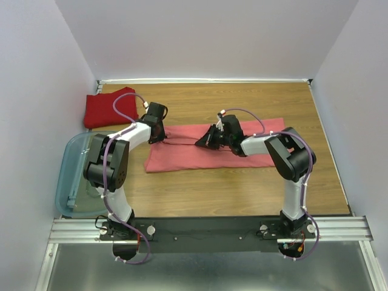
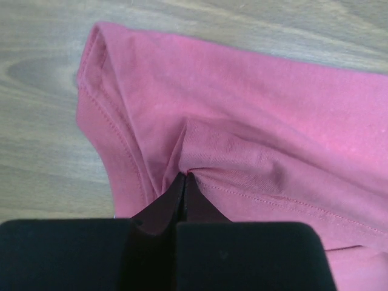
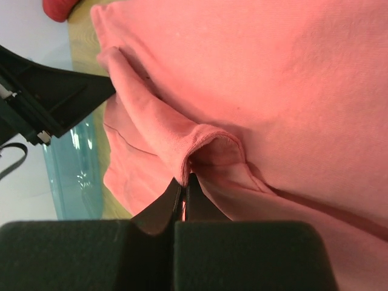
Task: Fold and stack the t-shirts
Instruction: Fold the tshirt
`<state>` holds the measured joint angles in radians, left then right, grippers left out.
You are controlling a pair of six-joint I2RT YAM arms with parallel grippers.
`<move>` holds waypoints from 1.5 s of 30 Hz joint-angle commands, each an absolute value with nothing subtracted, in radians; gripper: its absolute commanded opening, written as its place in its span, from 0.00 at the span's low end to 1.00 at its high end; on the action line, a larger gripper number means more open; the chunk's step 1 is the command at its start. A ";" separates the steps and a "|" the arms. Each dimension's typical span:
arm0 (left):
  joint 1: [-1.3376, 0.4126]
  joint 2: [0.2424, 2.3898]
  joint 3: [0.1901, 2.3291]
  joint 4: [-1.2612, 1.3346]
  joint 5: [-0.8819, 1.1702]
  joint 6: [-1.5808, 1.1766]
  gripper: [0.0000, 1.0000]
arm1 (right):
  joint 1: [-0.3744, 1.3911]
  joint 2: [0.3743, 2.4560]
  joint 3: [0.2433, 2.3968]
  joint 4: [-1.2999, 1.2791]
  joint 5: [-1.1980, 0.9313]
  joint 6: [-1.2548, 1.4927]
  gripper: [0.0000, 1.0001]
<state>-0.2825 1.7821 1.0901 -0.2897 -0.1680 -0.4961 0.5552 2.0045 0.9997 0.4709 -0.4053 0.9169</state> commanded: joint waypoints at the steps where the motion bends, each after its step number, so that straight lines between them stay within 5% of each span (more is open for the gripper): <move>1: -0.278 1.804 1.181 -0.351 -0.235 -0.431 0.00 | 0.541 2.013 1.052 0.399 -0.449 0.853 0.00; 19: -0.276 1.897 1.299 -0.457 -0.261 -0.311 0.05 | 0.529 2.082 1.154 0.295 -0.472 0.796 0.00; 22: -0.278 1.916 1.298 -0.436 -0.265 -0.316 0.16 | 0.529 2.098 1.157 0.295 -0.462 0.787 0.01; 25: -0.278 1.908 1.315 -0.430 -0.293 -0.336 0.30 | 0.529 2.088 1.157 0.282 -0.446 0.769 0.20; 27: -0.278 1.866 1.309 -0.408 -0.310 -0.353 0.51 | 0.529 2.054 1.157 0.262 -0.427 0.747 0.28; 30: -0.278 1.775 1.279 -0.376 -0.342 -0.368 0.66 | 0.529 2.003 1.155 0.209 -0.353 0.706 0.39; 36: -0.296 1.599 1.174 -0.288 -0.304 -0.425 0.60 | 0.529 1.898 1.158 0.175 -0.288 0.664 0.39; 38: -0.310 1.579 1.132 -0.267 -0.243 -0.436 0.46 | 0.529 1.887 1.173 0.176 -0.320 0.655 0.39; 45: -0.324 1.652 1.086 -0.155 -0.121 -0.485 0.39 | 0.528 1.951 1.241 0.235 -0.488 0.666 0.33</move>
<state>-0.3180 1.5906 1.1088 -0.2272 -0.2016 -0.4408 0.5327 1.9041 1.1995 0.2092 -0.3855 0.6754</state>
